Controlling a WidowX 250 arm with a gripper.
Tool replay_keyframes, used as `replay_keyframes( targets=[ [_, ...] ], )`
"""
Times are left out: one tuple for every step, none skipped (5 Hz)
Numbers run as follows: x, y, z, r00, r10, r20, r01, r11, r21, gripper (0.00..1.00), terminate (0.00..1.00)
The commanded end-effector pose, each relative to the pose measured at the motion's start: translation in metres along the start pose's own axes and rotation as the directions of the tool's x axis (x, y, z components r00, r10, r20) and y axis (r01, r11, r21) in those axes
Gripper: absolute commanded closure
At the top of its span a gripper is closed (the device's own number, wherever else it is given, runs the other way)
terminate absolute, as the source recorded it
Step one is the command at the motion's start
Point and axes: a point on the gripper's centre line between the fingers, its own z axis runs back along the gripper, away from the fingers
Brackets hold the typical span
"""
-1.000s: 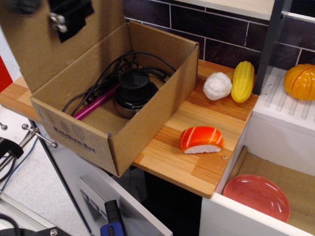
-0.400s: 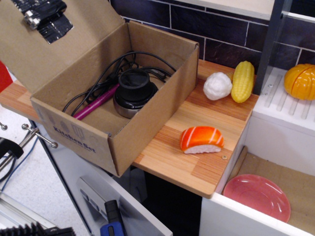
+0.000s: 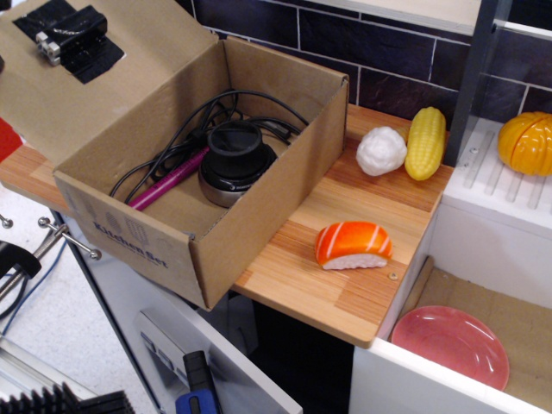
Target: Open brown1fbox flap
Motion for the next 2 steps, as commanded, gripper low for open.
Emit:
replay_keyframes(
  targets=[
    [-0.0004,0.0083,-0.0128,0.999,0.044,0.014,-0.043,0.998,-0.044,0.0,0.0],
    [-0.0004,0.0022,-0.0187,0.996,0.073,0.051,-0.07,0.996,-0.062,0.0,1.0]
  ],
)
